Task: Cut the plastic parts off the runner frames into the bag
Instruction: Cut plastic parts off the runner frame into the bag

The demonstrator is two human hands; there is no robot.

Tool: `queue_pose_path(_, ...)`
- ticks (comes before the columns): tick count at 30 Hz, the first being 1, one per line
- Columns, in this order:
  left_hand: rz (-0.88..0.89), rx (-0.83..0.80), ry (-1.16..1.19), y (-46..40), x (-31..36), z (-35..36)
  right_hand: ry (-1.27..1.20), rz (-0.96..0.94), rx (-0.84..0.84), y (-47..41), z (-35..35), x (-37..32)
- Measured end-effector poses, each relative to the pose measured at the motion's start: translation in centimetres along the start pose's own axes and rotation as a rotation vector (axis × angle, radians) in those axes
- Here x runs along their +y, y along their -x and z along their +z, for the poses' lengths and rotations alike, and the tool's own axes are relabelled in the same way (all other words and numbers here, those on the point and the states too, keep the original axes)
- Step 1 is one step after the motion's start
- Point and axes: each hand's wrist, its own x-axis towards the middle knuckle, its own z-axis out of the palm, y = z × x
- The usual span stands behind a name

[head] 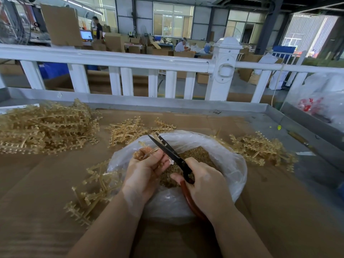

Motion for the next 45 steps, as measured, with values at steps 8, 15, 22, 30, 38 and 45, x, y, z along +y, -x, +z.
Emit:
queue_pose_path(8,-0.006,0.010,0.016,0.35,0.11,0.14,0.006,0.000,-0.030,-0.13,0.07,0.10)
queue_pose_path(15,0.034,0.039,0.063,0.41,0.05,0.15,0.005,-0.008,-0.009,0.03,0.03,0.02)
queue_pose_path(22,0.030,-0.001,0.015,0.13,-0.07,-0.01,0.026,-0.003,0.027,0.11,0.15,-0.09)
queue_pose_path(30,-0.021,-0.059,-0.004,-0.05,-0.02,-0.30,0.035,-0.011,-0.009,-0.04,0.16,-0.25)
queue_pose_path(38,-0.021,-0.095,-0.034,-0.21,-0.08,-0.56,-0.012,-0.010,-0.024,-0.24,-0.03,-0.35)
queue_pose_path(45,0.026,-0.103,-0.085,-0.04,-0.20,-0.49,0.024,0.007,-0.001,-0.28,0.07,-0.25)
